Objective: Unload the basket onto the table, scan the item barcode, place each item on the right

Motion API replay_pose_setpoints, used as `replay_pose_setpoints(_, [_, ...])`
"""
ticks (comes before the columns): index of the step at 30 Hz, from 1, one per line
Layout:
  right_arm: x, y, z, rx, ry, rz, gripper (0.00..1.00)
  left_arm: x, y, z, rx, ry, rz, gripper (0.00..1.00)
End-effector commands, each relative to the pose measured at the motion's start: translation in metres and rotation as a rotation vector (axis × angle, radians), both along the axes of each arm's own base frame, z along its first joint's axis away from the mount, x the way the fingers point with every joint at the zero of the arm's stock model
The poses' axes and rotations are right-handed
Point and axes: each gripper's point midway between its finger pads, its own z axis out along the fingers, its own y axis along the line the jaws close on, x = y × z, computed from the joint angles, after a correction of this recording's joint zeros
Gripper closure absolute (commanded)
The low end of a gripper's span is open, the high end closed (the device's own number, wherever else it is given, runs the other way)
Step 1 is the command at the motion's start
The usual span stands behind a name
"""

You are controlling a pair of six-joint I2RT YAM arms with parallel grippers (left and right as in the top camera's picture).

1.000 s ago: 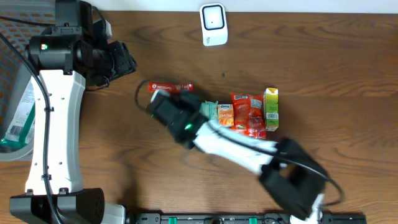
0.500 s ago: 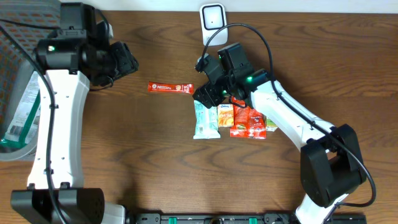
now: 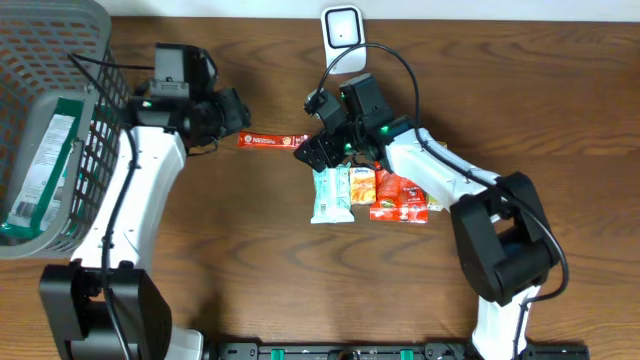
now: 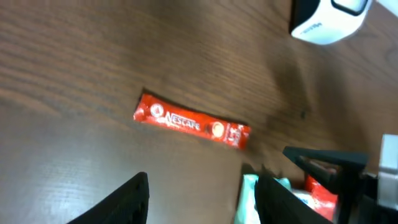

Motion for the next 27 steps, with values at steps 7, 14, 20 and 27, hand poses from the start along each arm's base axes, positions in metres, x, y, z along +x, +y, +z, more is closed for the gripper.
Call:
replay_pose_setpoints(7, [0.013,-0.004,-0.008,0.085,0.145,-0.172,0.21,0.015,0.018,-0.072,0.134,0.072,0.103,0.55])
replay_pose_setpoints(14, [0.019,-0.003,-0.021,0.107,0.185,-0.221,0.22,0.022,0.017,-0.124,0.143,0.150,0.097,0.71])
replay_pose_setpoints(20, [0.025,0.001,-0.040,0.117,0.192,-0.233,0.26,0.021,0.017,-0.152,0.152,0.191,0.090,0.71])
replay_pose_setpoints(27, [0.026,0.001,-0.046,0.117,0.198,-0.243,0.30,0.022,0.017,-0.182,0.156,0.227,0.089,0.71])
